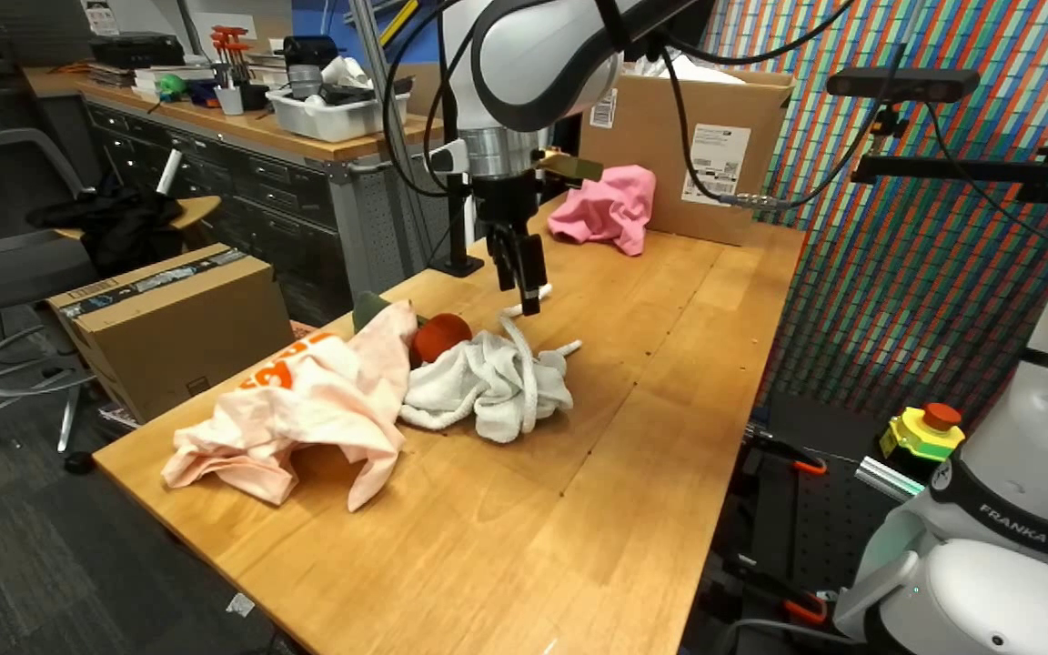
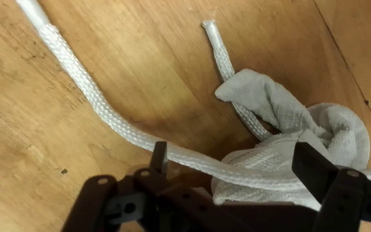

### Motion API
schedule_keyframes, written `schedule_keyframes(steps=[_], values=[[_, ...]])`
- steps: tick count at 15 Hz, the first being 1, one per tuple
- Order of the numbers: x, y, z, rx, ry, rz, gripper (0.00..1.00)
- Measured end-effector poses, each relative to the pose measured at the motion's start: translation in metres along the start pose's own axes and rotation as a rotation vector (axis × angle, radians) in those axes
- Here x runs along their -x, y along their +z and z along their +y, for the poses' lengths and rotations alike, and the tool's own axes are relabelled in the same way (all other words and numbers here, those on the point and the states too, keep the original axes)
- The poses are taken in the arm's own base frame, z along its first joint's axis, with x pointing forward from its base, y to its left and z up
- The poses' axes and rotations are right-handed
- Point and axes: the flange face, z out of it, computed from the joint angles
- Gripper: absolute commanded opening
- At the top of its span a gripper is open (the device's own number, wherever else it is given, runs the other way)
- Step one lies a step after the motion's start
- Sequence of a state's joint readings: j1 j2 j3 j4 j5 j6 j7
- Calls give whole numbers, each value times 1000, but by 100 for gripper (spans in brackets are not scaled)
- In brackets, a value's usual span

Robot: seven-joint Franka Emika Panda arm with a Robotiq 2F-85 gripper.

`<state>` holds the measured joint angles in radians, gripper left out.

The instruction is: Separate the objects on the table.

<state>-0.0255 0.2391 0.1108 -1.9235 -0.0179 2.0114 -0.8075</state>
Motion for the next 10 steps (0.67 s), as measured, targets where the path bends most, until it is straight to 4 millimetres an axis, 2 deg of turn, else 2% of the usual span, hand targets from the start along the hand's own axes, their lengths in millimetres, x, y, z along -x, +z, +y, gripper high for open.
schedule_keyframes(steps=[4, 10], values=[[10, 4, 7, 11, -172, -23, 100], [5, 9, 15, 84, -391, -14, 100]])
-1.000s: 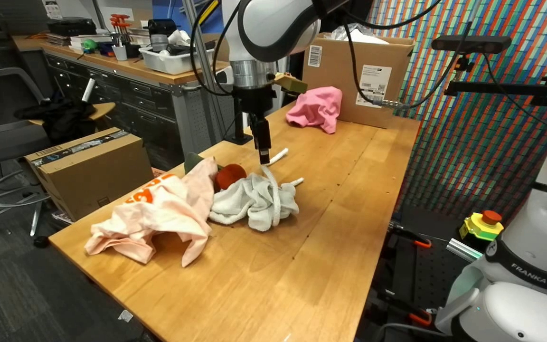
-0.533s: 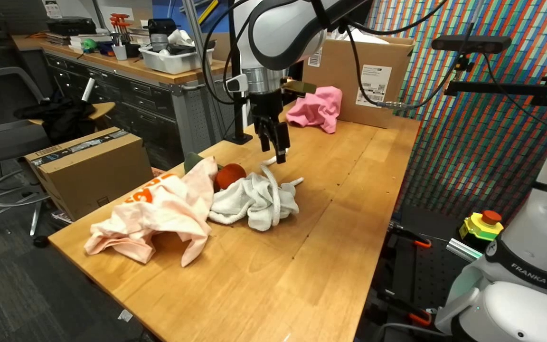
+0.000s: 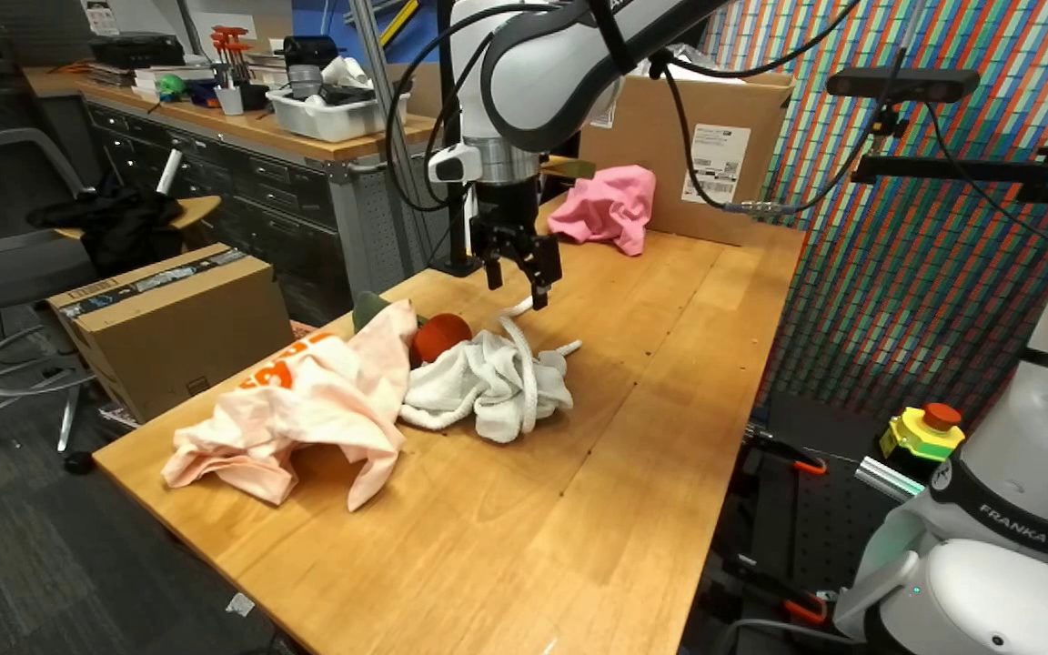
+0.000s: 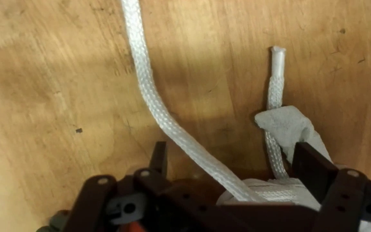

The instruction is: Separate the objects on the table.

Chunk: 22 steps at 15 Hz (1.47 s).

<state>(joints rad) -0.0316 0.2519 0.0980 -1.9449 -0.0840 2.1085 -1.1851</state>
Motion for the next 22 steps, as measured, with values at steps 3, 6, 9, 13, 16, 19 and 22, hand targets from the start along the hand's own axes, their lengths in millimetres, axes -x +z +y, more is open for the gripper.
schedule_keyframes(steps=[3, 6, 9, 13, 16, 19, 22], values=[[-4, 9, 6, 29, -71, 16, 100], [-10, 20, 10, 42, -133, 39, 100], [-13, 28, 13, 45, -178, 48, 100], [-13, 31, 13, 44, -205, 48, 66], [-14, 31, 13, 47, -211, 49, 42], [-14, 31, 14, 53, -215, 50, 20], [-14, 30, 14, 56, -215, 51, 4]])
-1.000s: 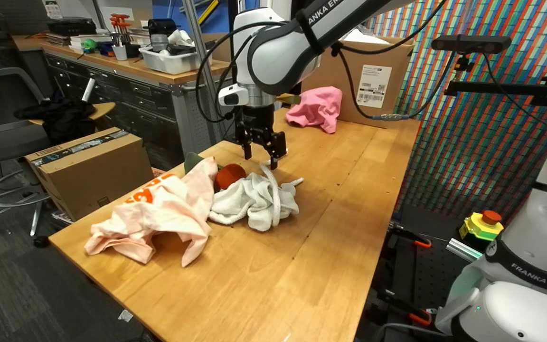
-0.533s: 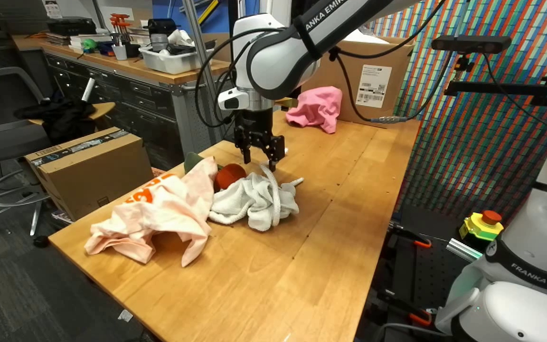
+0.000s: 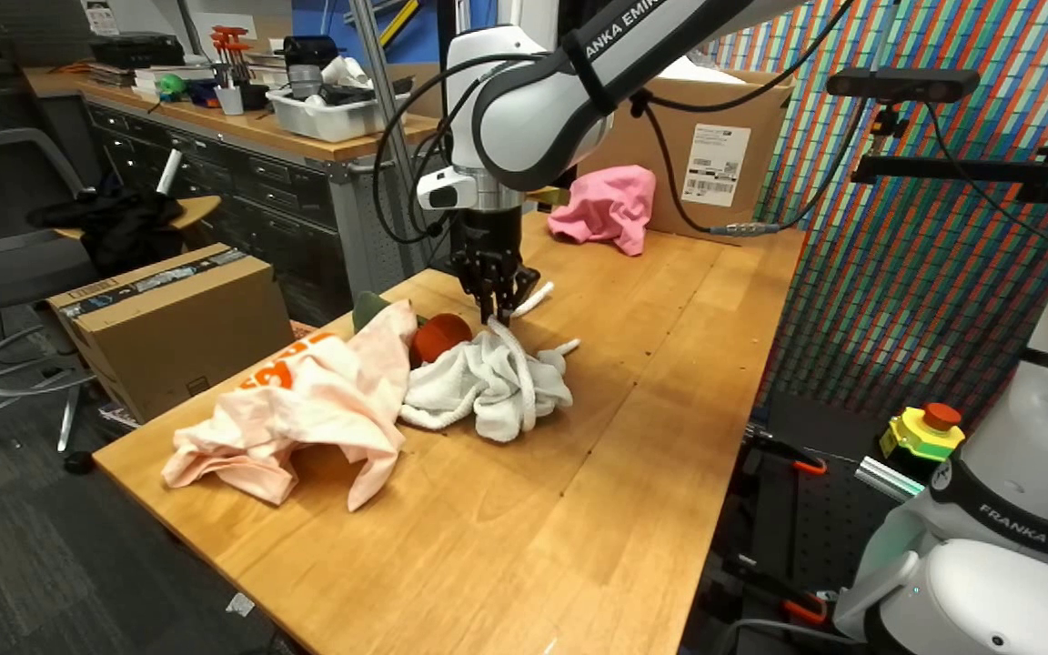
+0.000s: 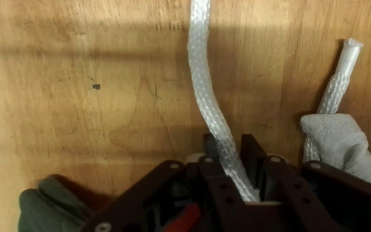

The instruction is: Separate the objects on the table.

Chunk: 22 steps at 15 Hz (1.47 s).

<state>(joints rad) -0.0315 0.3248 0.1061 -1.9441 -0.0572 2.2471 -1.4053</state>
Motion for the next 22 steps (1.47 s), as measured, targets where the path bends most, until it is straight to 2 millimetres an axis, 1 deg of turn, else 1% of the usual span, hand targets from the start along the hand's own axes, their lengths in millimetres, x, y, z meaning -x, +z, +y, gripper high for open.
schedule_keyframes(steps=[1, 3, 7, 9, 11, 13, 16, 19, 22], values=[[0, 0, 0, 0, 0, 0, 4], [0, 0, 0, 2, 0, 0, 8], [2, -4, 1, 9, 7, -1, 7], [6, -9, 1, 21, 20, -3, 7], [12, -19, 0, 42, 48, -4, 6], [20, -34, -5, 66, 88, -5, 5], [36, -67, -16, 129, 166, 7, 5], [54, -103, -36, 214, 250, 21, 5], [76, -133, -59, 282, 343, 35, 5]])
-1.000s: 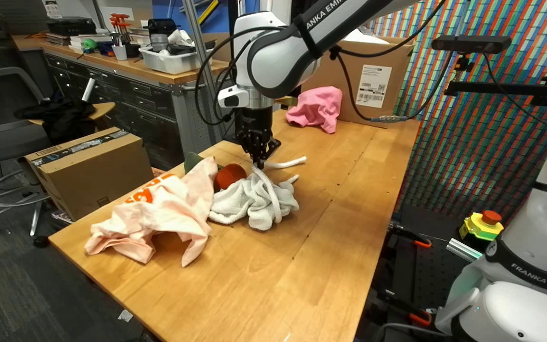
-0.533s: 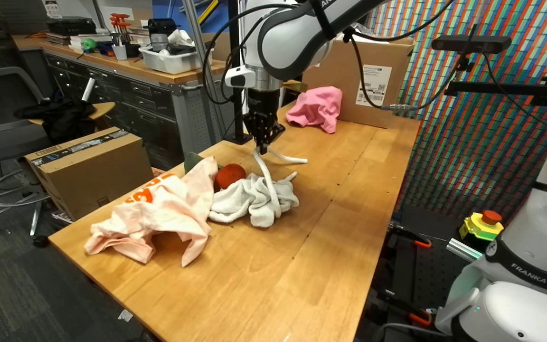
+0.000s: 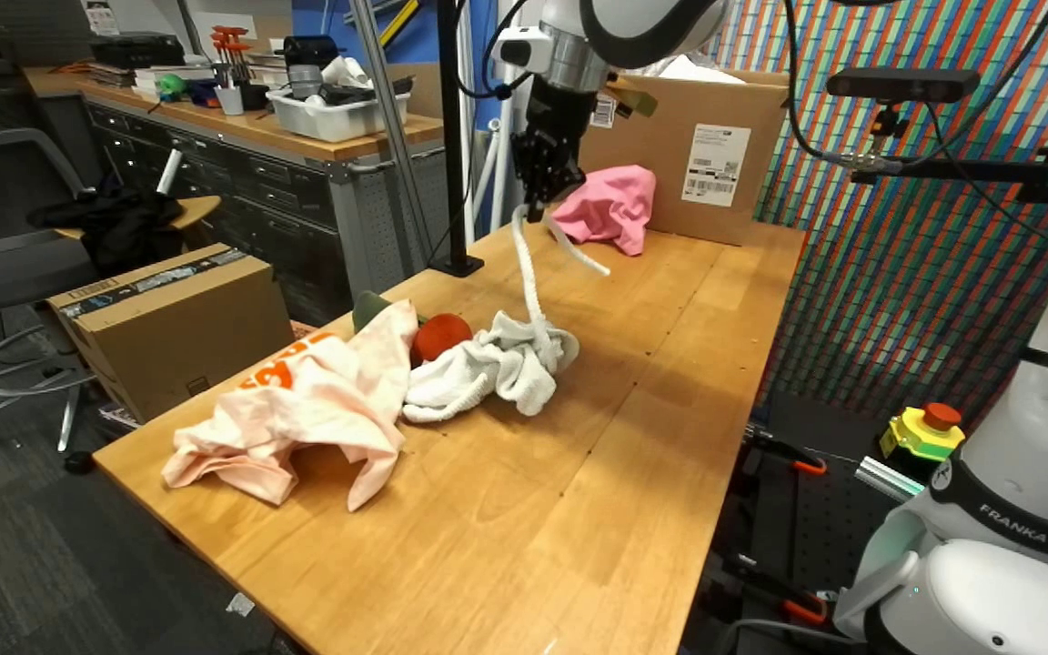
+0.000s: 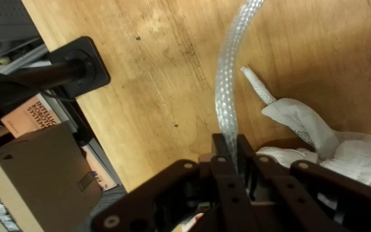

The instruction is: Separate the objects on the table.

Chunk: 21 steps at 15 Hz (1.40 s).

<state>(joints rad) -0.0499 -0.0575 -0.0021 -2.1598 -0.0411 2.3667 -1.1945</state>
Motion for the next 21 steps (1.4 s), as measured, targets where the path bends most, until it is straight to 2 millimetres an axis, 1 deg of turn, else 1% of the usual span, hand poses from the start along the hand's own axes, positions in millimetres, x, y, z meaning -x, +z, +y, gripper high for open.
schedule_keyframes(steps=[6, 11, 18, 21], values=[[57, -48, -21, 87, 201, 31, 5], [108, -81, -38, 142, 364, 52, 5], [190, -125, -59, 220, 575, 111, 5], [222, -146, -69, 258, 645, 141, 5]])
